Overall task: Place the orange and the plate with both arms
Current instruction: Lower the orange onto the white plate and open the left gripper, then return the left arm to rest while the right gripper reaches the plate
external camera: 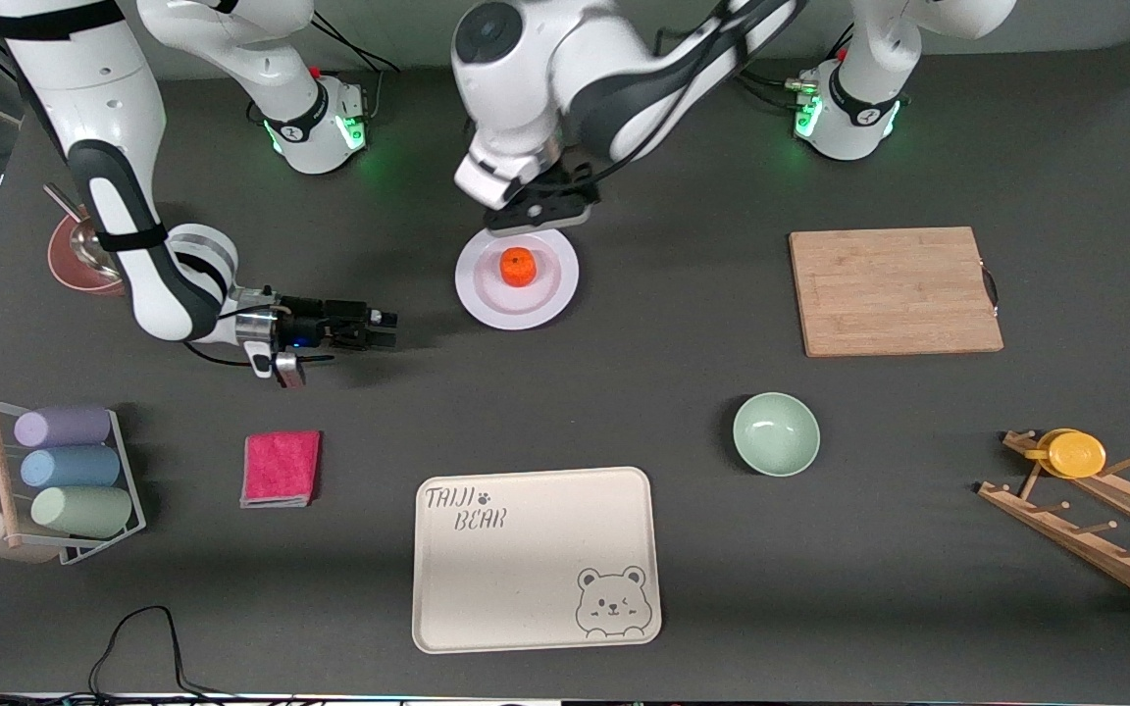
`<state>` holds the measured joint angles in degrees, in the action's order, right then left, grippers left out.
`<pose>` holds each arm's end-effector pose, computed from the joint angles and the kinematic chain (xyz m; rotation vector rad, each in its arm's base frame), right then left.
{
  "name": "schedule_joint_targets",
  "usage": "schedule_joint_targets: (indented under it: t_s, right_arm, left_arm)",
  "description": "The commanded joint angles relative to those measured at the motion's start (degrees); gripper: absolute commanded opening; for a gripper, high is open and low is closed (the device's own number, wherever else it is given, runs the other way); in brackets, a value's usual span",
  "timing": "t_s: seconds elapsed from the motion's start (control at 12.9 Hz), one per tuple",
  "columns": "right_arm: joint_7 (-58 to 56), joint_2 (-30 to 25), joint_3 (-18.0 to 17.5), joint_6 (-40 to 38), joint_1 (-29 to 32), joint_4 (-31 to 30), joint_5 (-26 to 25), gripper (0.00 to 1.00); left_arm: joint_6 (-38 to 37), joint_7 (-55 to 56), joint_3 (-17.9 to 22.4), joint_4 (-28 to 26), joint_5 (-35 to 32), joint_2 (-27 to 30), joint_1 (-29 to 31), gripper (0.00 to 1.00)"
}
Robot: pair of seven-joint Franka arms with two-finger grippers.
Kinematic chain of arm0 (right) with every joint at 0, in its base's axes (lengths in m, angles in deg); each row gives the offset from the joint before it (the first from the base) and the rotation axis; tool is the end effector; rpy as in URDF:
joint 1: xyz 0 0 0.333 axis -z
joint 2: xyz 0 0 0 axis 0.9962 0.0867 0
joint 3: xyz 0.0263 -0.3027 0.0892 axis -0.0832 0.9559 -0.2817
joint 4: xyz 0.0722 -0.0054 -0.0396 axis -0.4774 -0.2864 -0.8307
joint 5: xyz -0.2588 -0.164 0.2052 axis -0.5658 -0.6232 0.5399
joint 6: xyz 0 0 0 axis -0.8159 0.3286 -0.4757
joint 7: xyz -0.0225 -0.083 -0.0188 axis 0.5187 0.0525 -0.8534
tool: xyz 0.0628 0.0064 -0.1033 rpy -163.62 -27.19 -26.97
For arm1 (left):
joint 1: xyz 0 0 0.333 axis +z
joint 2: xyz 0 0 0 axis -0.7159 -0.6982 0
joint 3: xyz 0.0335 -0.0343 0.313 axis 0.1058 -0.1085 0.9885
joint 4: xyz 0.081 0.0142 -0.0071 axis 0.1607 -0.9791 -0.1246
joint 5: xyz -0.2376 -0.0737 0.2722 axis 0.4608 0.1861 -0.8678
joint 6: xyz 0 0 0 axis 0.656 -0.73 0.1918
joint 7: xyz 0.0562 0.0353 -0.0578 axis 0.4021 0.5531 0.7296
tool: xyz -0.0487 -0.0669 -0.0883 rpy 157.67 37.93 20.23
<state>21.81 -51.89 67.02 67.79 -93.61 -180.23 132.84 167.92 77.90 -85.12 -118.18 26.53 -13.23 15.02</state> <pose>0.4520 0.1016 0.1869 -1.8935 0.0496 0.0029 0.3657 -0.5123 0.4680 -3.0562 -0.1886 0.0659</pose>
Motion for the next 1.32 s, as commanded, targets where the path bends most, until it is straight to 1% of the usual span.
schedule_joint_targets:
  t_s: [0.0,0.08,0.23,0.31,0.46,0.54,0.7,0.77,0.85,1.01,1.08,1.16,1.24]
  right_arm:
    - [-5.49,2.24,0.25,3.08,-3.88,-0.81,6.37,1.0]
    - [-7.16,3.03,0.25,4.32,-4.5,-1.34,6.74,1.0]
    - [-10.6,4.09,0.16,4.85,-5.64,-3.09,9.27,1.0]
    - [-10.6,4.27,0.16,4.85,-7.31,-3.45,10.68,1.0]
    - [-10.6,5.49,0.16,5.12,-9.24,-3.98,14.28,1.0]
    - [-10.69,5.76,0.16,6.08,-10.65,-3.98,15.95,1.0]
    - [-12.18,5.94,0.16,9.59,-13.72,-4.41,19.9,1.0]
    - [-12.27,5.94,0.16,9.77,-15.04,-4.59,21.58,1.0]
    - [-12.27,5.85,0.16,9.78,-15.41,-5.03,21.85,1.0]
    - [-12.36,5.68,0.16,9.69,-15.32,-5.47,21.86,1.0]
    - [-12.62,5.68,0.16,9.69,-15.49,-6.08,21.86,1.0]
    - [-13.93,5.68,0.16,9.6,-15.5,-6.61,21.86,1.0]
    - [-15.33,5.68,0.07,9.34,-15.41,-7.22,21.86,1.0]
  left_arm:
    - [-6.4,-9.97,-0.29,-3.08,5.41,9.61,10.61,1.0]
    - [-8.34,-13.84,-0.2,-3.26,7.17,12.51,15.53,1.0]
    - [-12.03,-23.06,0.06,-3.26,9.9,16.22,25.55,1.0]
    - [-13.18,-27.2,0.24,-3.34,10.86,17.54,29.86,1.0]
    - [-13.46,-34.85,0.5,-3.26,12.1,17.9,38.04,1.0]
    - [-13.46,-37.84,0.5,-3.26,12.8,17.99,41.3,1.0]
    - [-13.89,-43.03,0.59,-3.26,12.81,18.17,45.79,1.0]
    - [-13.46,-45.23,0.85,-3.26,12.9,18.08,47.3,1.0]
    - [-13.2,-48.91,3.9,-3.34,13.07,18.08,47.05,1.0]
    - [-12.15,-54.64,14.86,-4.13,13.07,18.25,40.23,1.0]
    - [-11.36,-57.62,19.18,-4.57,13.16,18.34,37.76,1.0]
    - [-10.56,-59.39,22.53,-4.75,13.07,18.34,35.64,1.0]
    - [-8.82,-60.71,24.83,-5.8,12.98,18.43,33.88,1.0]
